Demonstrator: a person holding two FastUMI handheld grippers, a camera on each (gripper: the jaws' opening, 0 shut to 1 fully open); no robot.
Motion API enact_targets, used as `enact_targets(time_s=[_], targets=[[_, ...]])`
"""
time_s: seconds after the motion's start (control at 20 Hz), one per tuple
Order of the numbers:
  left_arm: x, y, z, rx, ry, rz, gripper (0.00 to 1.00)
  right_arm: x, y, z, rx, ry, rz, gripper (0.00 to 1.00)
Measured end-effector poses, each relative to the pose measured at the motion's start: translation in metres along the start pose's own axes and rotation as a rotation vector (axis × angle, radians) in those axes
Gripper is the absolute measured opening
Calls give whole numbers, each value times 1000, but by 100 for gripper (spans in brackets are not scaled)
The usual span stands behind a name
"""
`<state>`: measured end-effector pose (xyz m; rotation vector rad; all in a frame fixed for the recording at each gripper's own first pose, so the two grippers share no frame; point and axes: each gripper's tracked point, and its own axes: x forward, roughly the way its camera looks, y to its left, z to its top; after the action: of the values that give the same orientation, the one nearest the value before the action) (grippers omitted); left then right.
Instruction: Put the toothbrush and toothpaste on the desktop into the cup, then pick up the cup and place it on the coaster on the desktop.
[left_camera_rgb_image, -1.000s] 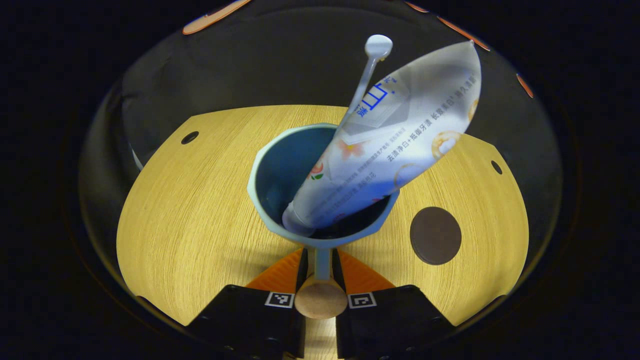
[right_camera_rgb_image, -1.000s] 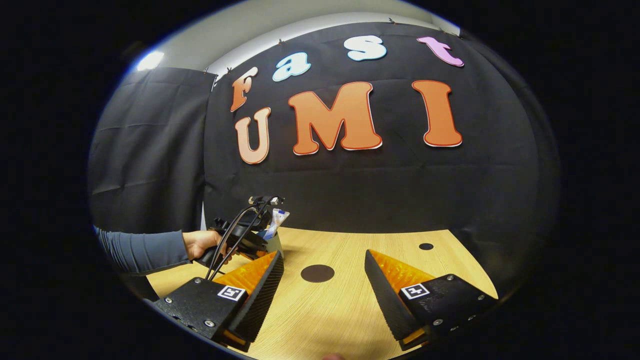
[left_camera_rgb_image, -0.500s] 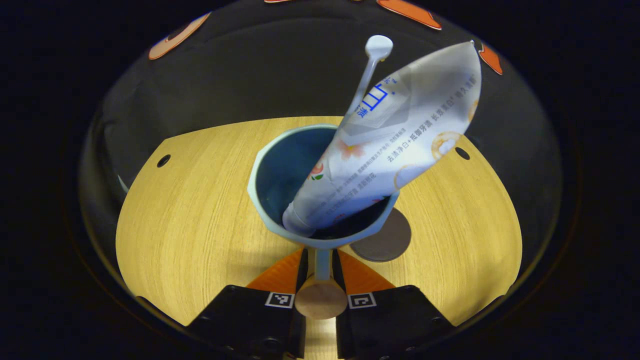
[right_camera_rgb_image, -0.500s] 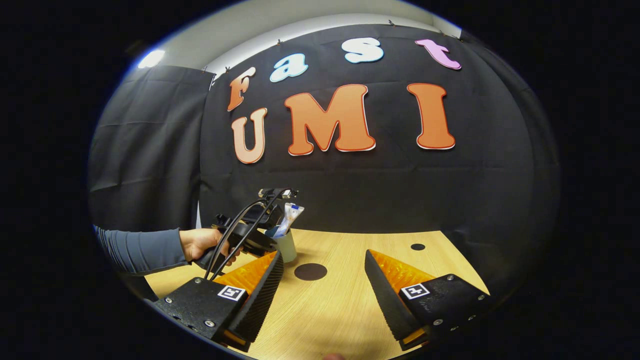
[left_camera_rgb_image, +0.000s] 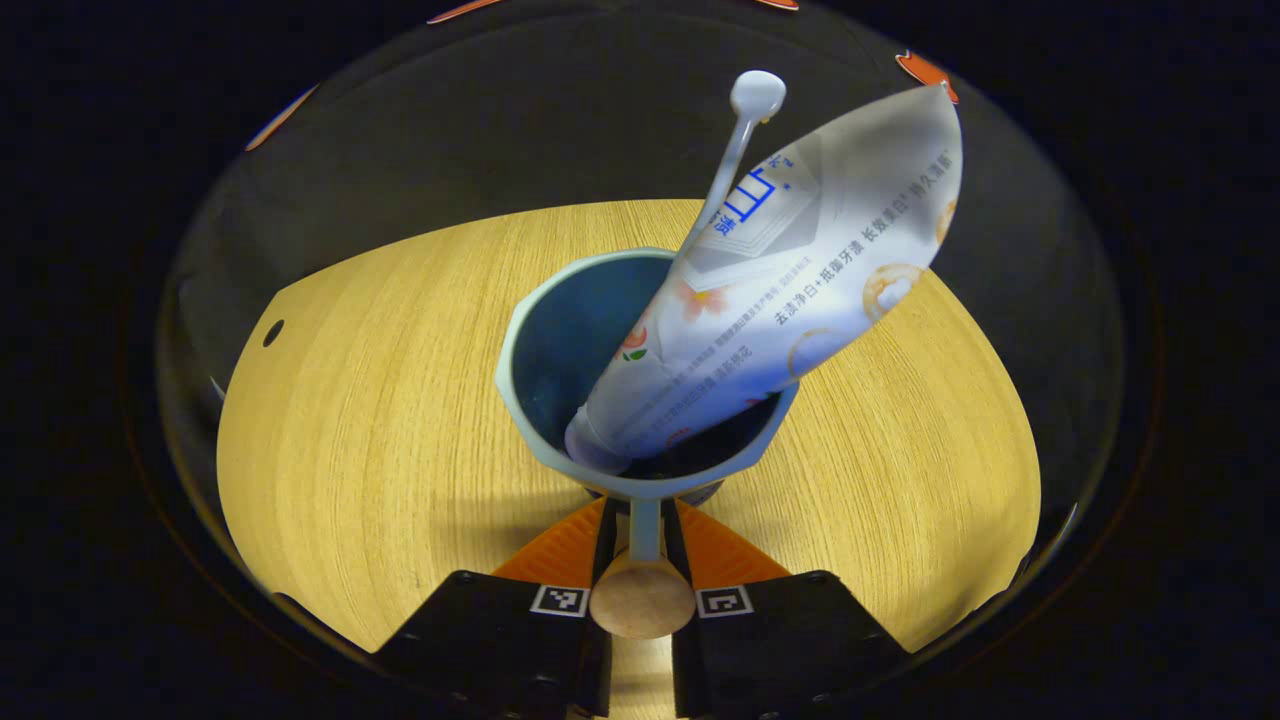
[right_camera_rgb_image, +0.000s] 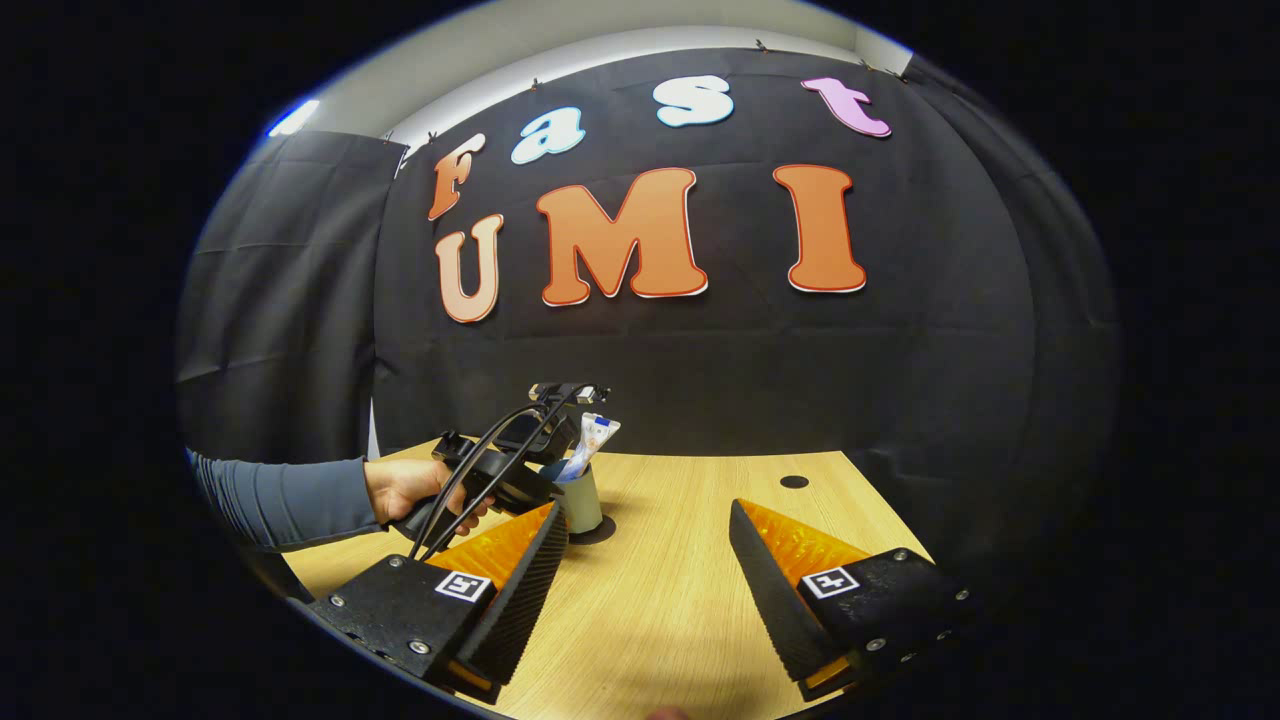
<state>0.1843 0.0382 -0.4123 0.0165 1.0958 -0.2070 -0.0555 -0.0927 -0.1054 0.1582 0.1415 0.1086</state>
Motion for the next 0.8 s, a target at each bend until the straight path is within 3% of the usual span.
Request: enact_targets(time_s=[0.2,0.35,0.45,0.5,0.55,0.6,0.7,0.8], targets=[[-8,0,0,-23,21,-8,24,0,-8,-5,14,15,-10,97],[-15,0,3,-14,-3,-28,31,4,-7,-8,24,23,-10,97],[-24,-5,6,-8,-21,-36,49,8,-4,-10,31,28,-9,97],[-28,-3,3,3,-21,-28,68,10,-1,-8,31,25,-5,97],[-34,-3,4,16,-40,-21,75,12,2,-8,24,24,-5,97],[-39,-3,1,31,-59,-26,89,14,4,-7,17,24,-10,97],[-49,2,5,45,-107,-40,98,18,9,-3,6,22,-10,97],[-67,5,9,56,-166,-44,98,22,18,3,6,12,-6,97]])
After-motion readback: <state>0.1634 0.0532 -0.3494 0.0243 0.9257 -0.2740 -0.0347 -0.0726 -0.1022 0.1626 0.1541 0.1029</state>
